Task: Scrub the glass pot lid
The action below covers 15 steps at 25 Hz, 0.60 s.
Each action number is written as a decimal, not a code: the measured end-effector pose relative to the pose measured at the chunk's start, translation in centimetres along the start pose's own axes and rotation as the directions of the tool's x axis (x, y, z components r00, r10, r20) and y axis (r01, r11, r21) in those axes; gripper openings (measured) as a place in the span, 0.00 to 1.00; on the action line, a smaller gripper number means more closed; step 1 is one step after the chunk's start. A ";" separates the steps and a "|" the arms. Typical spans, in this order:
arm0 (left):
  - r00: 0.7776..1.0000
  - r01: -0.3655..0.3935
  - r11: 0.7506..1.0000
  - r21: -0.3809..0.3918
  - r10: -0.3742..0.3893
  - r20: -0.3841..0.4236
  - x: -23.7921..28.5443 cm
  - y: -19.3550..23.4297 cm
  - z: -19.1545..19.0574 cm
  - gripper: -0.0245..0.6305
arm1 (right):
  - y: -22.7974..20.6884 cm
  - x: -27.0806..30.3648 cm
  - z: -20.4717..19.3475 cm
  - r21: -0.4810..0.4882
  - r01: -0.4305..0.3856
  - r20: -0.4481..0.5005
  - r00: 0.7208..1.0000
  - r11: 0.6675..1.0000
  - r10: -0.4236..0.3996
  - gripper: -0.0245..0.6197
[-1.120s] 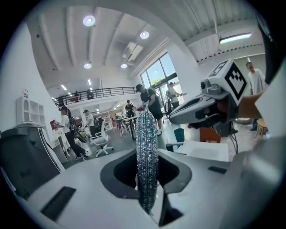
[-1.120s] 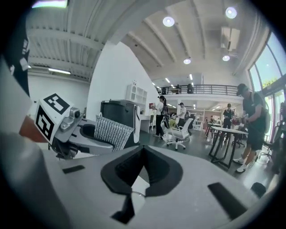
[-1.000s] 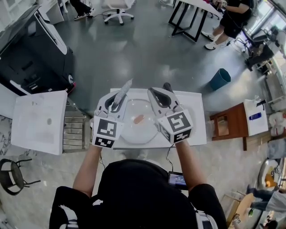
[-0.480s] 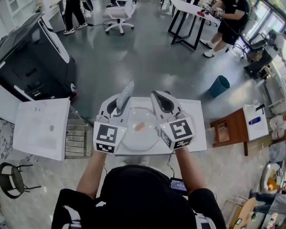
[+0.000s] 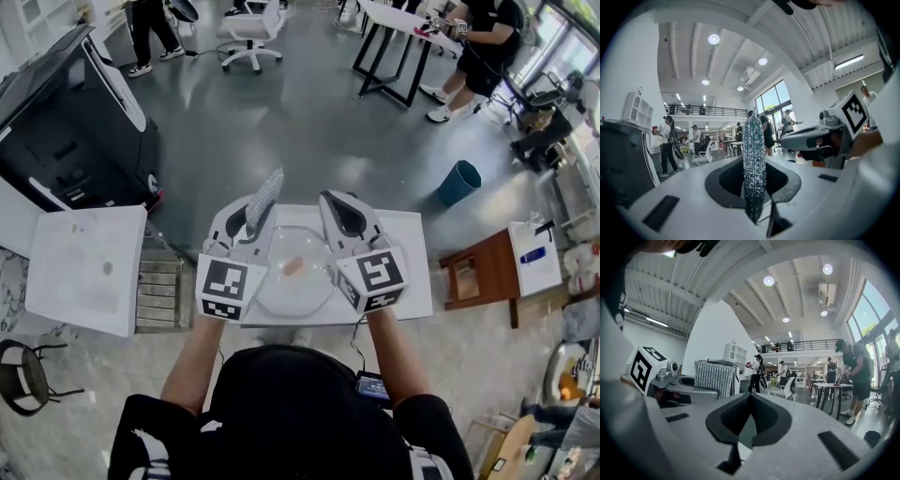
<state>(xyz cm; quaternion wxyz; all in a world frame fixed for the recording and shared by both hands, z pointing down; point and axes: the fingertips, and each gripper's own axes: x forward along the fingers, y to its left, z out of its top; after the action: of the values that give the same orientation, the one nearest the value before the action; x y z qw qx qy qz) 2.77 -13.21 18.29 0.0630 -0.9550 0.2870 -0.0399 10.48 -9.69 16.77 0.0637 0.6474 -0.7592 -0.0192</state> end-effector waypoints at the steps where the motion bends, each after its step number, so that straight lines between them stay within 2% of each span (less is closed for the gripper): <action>1: 1.000 0.000 1.000 0.001 0.000 0.002 0.0 0.1 0.0 0.15 | 0.0 0.1 0.1 -0.003 0.002 0.005 1.000 1.000 -0.002 0.04; 15: 0.999 -0.010 0.999 -0.044 0.012 0.032 0.4 0.6 0.5 0.15 | -0.3 0.3 -0.2 -0.015 0.004 0.003 1.000 1.000 -0.004 0.04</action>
<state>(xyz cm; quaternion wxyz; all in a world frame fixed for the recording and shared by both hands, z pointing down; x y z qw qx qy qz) 2.81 -13.91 17.69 0.0468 -0.9551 0.2919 -0.0179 10.71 -10.04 16.96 0.0675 0.6482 -0.7580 -0.0259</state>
